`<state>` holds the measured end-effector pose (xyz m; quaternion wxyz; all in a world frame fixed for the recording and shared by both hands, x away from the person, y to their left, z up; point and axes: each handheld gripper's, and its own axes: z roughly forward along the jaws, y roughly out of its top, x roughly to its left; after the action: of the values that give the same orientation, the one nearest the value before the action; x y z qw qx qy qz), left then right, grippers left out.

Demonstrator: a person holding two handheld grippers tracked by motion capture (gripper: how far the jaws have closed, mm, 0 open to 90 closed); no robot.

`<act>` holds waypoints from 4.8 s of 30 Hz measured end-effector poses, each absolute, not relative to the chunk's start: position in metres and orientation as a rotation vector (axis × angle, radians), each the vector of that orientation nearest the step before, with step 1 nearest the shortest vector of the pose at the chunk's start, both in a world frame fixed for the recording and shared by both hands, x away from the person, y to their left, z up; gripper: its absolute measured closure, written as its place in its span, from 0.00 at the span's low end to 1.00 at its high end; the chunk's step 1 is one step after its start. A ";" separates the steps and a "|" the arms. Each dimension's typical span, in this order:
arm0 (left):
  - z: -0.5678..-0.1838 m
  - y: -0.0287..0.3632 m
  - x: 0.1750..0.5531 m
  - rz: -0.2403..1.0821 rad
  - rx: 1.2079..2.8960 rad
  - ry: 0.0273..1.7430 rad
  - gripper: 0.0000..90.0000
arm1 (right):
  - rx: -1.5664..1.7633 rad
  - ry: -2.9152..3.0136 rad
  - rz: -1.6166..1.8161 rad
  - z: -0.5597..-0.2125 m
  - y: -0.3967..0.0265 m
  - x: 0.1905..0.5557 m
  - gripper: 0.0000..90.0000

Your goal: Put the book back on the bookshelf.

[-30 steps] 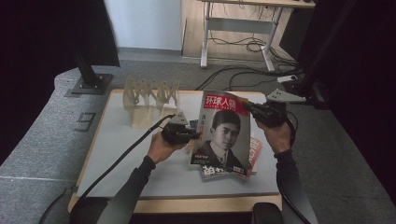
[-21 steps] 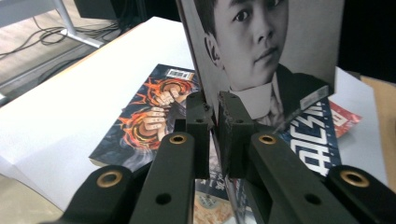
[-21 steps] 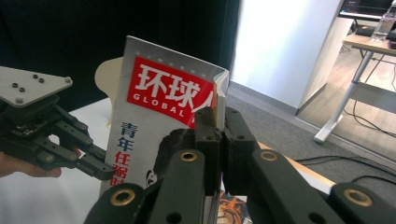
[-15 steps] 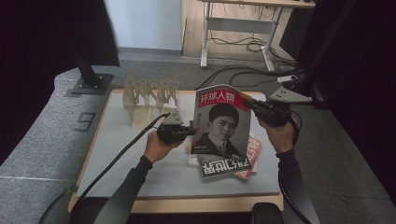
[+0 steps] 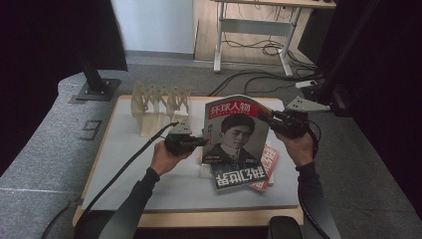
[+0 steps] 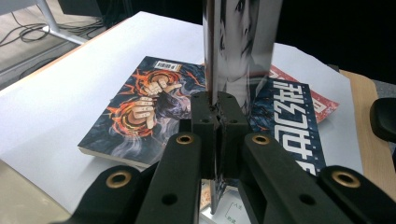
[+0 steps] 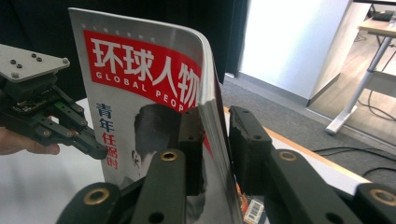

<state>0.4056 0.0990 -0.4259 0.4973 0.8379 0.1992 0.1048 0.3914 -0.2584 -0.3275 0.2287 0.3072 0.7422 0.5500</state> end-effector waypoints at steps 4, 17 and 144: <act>-0.425 0.100 0.404 0.246 2.032 0.471 0.98 | 0.866 2.054 1.518 -0.336 -0.262 0.394 0.77; -0.424 0.100 0.401 0.242 2.044 0.440 0.98 | 0.895 2.094 1.566 -0.365 -0.264 0.395 0.74; -0.338 0.107 0.405 0.328 1.977 0.542 0.96 | 1.221 2.080 1.269 -0.478 -0.277 0.385 0.31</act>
<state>0.4053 0.1071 -0.3379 0.5079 0.8204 0.2247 0.1360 0.3846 -0.2771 -0.4784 0.2065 0.4383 0.7468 0.4556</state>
